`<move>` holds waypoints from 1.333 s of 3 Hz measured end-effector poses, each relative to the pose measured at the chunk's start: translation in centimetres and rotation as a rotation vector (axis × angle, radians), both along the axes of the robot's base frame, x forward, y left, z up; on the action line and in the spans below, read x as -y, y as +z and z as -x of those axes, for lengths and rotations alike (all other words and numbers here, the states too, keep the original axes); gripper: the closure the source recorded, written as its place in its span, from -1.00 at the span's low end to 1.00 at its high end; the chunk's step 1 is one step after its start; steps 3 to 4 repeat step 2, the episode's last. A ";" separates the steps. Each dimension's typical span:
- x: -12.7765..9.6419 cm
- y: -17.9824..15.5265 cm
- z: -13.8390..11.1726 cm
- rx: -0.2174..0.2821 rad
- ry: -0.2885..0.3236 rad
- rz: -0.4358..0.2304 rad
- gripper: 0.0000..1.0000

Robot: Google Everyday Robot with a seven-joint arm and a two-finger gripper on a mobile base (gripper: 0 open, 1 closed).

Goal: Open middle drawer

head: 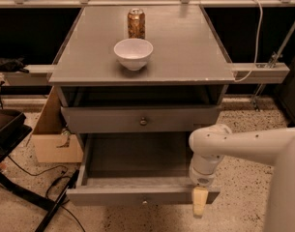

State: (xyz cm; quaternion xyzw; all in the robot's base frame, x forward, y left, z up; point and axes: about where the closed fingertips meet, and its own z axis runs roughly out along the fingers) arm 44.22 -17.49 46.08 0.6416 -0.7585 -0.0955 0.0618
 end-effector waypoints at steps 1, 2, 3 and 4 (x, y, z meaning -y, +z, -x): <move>0.3 6.2 1.0 0.097 0.037 0.048 -1.00; 0.5 12.8 1.6 0.208 0.062 0.106 -1.00; 0.5 12.8 1.6 0.208 0.062 0.106 -1.00; 0.5 12.8 1.6 0.208 0.062 0.106 -1.00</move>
Offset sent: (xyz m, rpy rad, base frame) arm -0.0186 -0.0073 0.2388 -0.1886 -0.3968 0.0909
